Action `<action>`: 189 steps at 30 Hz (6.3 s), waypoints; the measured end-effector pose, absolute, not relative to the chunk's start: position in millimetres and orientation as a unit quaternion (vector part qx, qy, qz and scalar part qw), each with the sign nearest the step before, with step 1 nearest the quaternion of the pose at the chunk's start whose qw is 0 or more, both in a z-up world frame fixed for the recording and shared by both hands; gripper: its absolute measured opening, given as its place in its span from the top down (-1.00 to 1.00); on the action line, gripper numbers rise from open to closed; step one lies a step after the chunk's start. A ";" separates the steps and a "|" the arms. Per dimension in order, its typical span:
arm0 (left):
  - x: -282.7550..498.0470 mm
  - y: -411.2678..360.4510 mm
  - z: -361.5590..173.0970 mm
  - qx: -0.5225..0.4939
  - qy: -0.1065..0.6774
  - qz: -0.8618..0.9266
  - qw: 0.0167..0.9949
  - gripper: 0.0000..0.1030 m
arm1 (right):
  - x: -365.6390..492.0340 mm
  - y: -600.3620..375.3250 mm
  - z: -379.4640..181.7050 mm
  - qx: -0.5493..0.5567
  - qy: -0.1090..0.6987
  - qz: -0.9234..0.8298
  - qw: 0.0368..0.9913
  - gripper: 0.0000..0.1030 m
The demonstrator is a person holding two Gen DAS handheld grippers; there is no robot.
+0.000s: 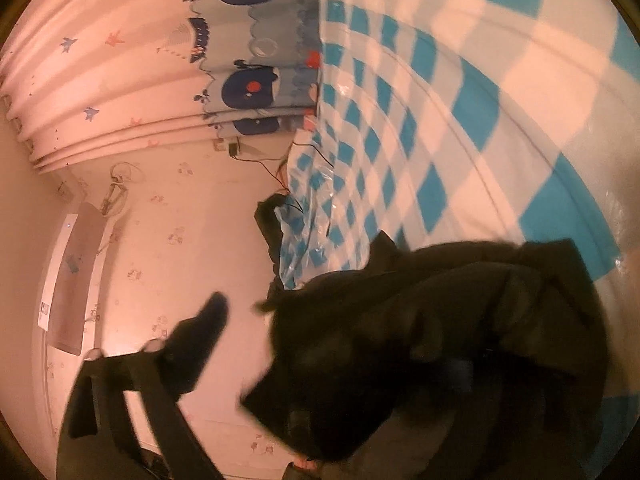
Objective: Fold large clothes
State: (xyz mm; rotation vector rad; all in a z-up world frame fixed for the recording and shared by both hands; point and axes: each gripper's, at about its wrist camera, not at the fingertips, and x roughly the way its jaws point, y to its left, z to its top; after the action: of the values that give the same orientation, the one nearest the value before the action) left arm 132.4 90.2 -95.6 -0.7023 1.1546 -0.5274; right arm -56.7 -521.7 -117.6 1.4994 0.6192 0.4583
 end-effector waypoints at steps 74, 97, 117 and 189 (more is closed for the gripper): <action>141.8 10.3 -99.8 -0.114 0.465 -0.145 0.866 -0.62 | -7.5 -428.4 -114.3 0.232 0.406 0.002 0.884 -0.86; 39.4 65.1 -59.5 -0.096 0.439 -0.138 0.883 -0.72 | -144.9 -426.8 -66.2 0.245 0.368 0.022 0.897 -0.86; -80.1 195.6 -113.9 -0.330 0.489 -0.173 0.789 -0.72 | -301.3 -459.7 -113.4 0.503 0.326 0.069 0.798 -0.86; -134.7 193.1 -130.4 -0.414 0.445 -0.180 0.774 -0.62 | -93.5 -194.7 -80.4 0.031 0.480 0.065 0.874 -0.84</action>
State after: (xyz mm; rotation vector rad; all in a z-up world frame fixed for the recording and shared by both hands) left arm -134.7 193.1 -130.4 -0.8964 0.9638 -0.3890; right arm -93.5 -194.7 -80.4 0.0650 1.0021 0.1351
